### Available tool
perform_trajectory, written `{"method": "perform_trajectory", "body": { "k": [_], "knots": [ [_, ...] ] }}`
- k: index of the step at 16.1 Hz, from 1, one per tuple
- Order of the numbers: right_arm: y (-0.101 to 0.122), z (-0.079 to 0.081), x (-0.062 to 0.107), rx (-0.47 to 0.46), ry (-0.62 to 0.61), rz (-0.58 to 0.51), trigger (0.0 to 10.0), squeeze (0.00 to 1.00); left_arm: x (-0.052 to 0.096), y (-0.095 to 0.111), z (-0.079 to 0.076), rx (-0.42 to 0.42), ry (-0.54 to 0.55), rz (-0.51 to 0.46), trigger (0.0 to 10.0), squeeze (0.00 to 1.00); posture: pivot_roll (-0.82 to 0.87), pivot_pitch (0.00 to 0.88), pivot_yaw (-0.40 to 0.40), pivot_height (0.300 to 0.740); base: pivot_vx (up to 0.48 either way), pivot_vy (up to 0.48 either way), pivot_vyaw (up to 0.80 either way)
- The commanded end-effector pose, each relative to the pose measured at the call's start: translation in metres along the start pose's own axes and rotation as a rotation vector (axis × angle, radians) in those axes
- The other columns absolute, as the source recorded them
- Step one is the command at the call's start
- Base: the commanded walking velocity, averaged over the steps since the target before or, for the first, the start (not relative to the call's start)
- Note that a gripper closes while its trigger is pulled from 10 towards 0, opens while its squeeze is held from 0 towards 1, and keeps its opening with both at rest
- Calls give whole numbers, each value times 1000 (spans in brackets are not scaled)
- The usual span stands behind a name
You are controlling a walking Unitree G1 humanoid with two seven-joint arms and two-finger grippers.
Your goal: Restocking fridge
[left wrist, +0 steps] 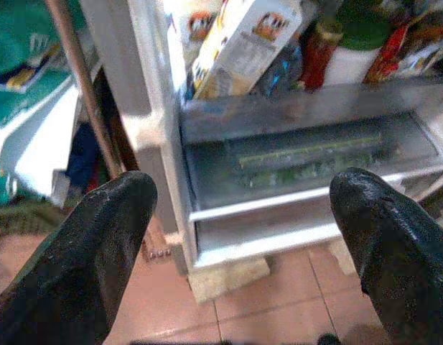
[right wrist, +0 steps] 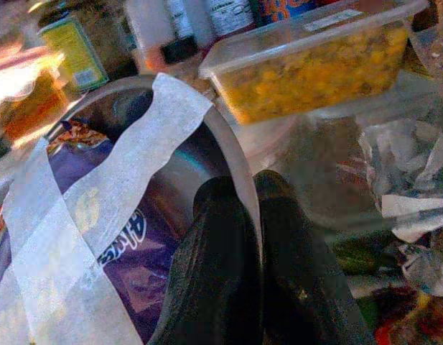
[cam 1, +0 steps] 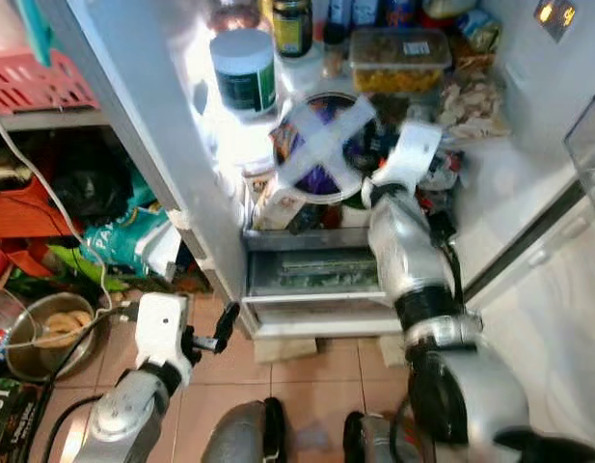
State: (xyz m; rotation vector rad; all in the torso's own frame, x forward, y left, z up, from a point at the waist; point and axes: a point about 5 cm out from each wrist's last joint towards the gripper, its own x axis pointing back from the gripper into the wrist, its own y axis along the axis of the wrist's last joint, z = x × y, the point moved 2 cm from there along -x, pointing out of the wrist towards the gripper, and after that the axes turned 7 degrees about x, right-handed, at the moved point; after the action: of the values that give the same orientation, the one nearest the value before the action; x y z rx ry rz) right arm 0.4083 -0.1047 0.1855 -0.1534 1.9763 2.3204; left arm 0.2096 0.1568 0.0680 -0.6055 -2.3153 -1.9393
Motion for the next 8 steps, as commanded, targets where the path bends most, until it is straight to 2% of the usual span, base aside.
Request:
{"method": "perform_trajectory", "body": {
  "k": [1, 4, 8],
  "knots": [
    [11, 1, -7, -42, -33, -16, 10000, 0, 7, 0, 2, -1, 27, 7, 10000, 0, 234, 227, 67, 740, 0, 0, 0],
    [22, 1, -18, -112, -73, -5, 10000, 0, 12, 12, -3, -14, 23, -65, 10000, 0, 249, 249, 56, 740, 0, 0, 0],
    [34, -1, -28, -156, -158, 12, 10000, 0, 13, 19, -4, -42, 22, -97, 10000, 0, 247, 268, 51, 740, 0, 0, 0]
  ]
}}
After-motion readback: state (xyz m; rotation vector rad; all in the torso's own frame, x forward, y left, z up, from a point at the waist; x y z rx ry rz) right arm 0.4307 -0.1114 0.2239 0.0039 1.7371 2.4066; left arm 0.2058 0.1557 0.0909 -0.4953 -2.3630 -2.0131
